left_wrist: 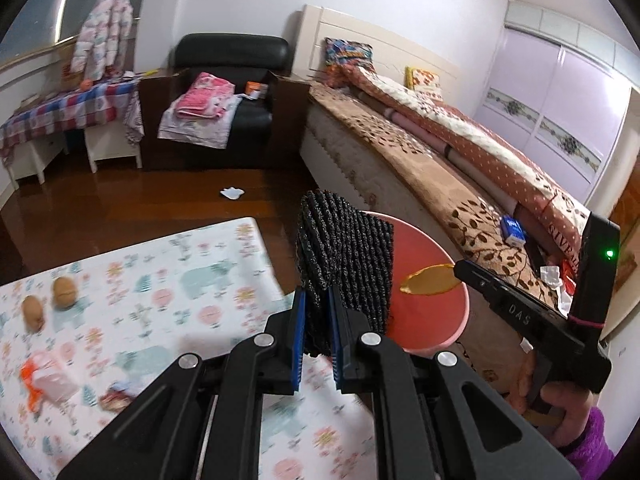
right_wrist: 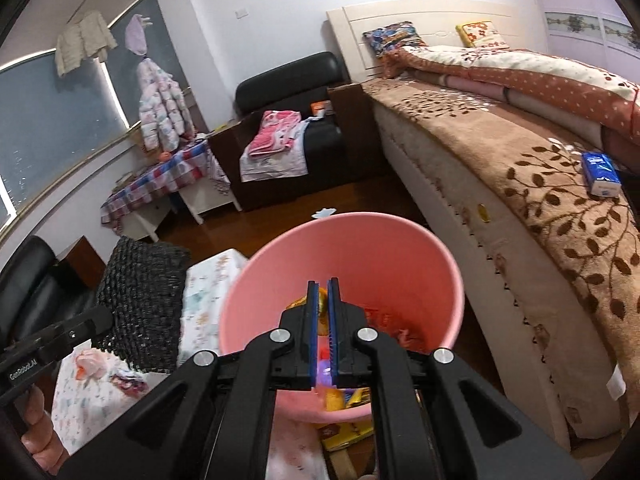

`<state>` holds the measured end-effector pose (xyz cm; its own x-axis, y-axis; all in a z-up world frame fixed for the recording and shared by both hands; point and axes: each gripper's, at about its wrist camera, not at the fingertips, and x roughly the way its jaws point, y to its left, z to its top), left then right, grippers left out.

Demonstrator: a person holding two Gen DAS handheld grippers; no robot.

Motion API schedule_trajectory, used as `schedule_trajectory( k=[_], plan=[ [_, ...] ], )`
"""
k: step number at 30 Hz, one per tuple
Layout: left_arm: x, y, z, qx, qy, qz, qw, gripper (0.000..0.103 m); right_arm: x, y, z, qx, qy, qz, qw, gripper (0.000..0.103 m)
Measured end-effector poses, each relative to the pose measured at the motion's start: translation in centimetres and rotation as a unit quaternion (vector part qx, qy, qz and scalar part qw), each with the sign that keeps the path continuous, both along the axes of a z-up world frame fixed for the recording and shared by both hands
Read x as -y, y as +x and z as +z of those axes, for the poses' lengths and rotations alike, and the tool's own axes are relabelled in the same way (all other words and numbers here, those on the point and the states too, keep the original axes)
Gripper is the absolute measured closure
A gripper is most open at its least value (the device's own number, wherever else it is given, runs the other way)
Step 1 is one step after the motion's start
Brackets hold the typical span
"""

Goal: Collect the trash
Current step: 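Carry the black foam net and crust over the pink bucket and open both tools, then move both tools back over the table toward the red wrapper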

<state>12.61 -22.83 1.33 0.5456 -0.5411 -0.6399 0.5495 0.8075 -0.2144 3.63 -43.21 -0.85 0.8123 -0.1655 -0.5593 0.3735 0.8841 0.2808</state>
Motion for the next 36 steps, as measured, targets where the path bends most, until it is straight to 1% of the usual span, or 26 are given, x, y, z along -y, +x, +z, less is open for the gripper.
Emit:
schedule_trajectory(
  k=[5,9,21,22,24,26,27,29,31,33,36],
  plan=[
    [4.1,0.8,-1.3,0.000,0.026,-0.008,0.9996,0.093,1.3,-0.1,-0.7,-0.007,-0.005,-0.003,1.000,0.098],
    [6.1,1.3,-2.4,-0.005,0.039,-0.013,0.9992,0.093,1.7,0.0,-1.1,-0.012,-0.009,-0.004,1.000,0.098],
    [8.3,1.6,-4.3,-0.024,0.054,-0.023,0.9980,0.092,1.7,0.4,-2.8,-0.031,0.007,0.005,0.999,0.098],
    [8.3,1.6,-4.3,-0.025,0.054,-0.023,0.9980,0.091,1.6,0.5,-2.9,-0.033,0.007,0.007,0.999,0.098],
    [8.3,1.7,-4.3,-0.030,0.051,-0.024,0.9980,0.082,1.6,0.6,-3.1,-0.038,0.012,0.010,0.999,0.098],
    [8.2,1.6,-4.2,-0.031,0.045,-0.023,0.9982,0.063,1.5,0.9,-3.2,-0.044,0.016,0.011,0.999,0.098],
    [8.2,1.6,-4.1,-0.028,0.044,-0.021,0.9984,0.059,1.4,1.0,-3.2,-0.045,0.018,0.013,0.999,0.097],
    [7.9,1.4,-4.0,-0.022,0.043,-0.021,0.9986,0.057,1.3,0.9,-3.2,-0.042,0.019,0.017,0.999,0.091],
    [7.7,1.4,-3.8,-0.019,0.042,-0.021,0.9987,0.057,1.1,0.6,-3.0,-0.031,0.023,0.023,0.999,0.070],
    [7.4,1.3,-3.6,-0.019,0.040,-0.018,0.9989,0.057,1.0,0.5,-2.8,-0.030,0.022,0.025,0.999,0.067],
    [7.0,1.2,-3.2,-0.021,0.036,-0.015,0.9990,0.056,0.6,0.3,-2.5,-0.031,0.017,0.023,0.999,0.067]
  ],
)
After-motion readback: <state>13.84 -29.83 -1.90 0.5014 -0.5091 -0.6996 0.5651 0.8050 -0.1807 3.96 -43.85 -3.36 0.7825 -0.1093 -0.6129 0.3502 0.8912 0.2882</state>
